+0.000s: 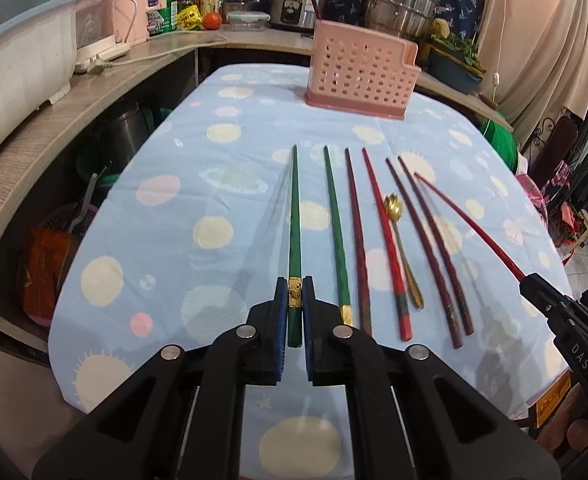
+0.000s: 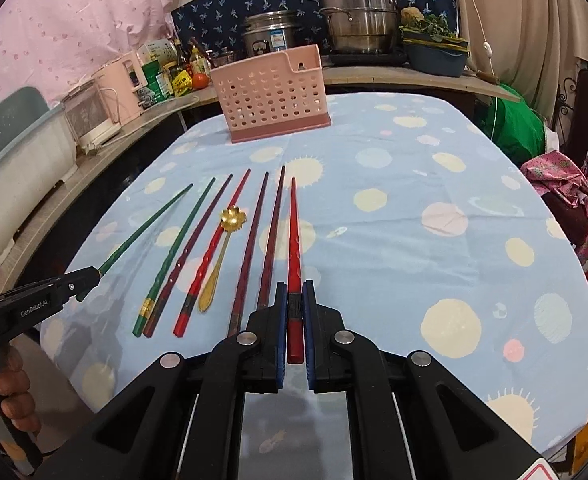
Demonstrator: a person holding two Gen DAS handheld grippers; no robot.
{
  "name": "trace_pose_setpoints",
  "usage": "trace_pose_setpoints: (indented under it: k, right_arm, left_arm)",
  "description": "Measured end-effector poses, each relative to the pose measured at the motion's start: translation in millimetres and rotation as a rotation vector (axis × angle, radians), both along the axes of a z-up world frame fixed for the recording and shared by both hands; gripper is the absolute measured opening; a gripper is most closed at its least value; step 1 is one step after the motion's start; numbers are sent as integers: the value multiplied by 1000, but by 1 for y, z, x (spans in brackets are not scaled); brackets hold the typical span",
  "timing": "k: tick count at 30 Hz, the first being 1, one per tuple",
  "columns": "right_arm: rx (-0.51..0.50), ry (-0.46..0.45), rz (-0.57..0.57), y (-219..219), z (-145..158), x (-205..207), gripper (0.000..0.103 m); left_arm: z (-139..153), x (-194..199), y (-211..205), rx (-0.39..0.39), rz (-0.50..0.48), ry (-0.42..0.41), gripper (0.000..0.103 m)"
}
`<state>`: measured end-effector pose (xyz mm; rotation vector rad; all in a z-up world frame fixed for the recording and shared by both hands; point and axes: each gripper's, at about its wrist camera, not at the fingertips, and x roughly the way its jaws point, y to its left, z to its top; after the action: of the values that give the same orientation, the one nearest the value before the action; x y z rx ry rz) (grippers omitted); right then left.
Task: Organize utensils
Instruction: 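Carry both chopsticks up into the pink basket and open both tools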
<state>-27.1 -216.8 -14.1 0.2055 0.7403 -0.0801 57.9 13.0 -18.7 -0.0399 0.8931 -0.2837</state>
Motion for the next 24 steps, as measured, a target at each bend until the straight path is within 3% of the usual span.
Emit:
trace_pose_setpoints:
  k: [24]
  right_arm:
    - [91, -240, -64, -58, 101, 35, 7]
  left_arm:
    - [121, 55, -4, -95, 29, -232, 7]
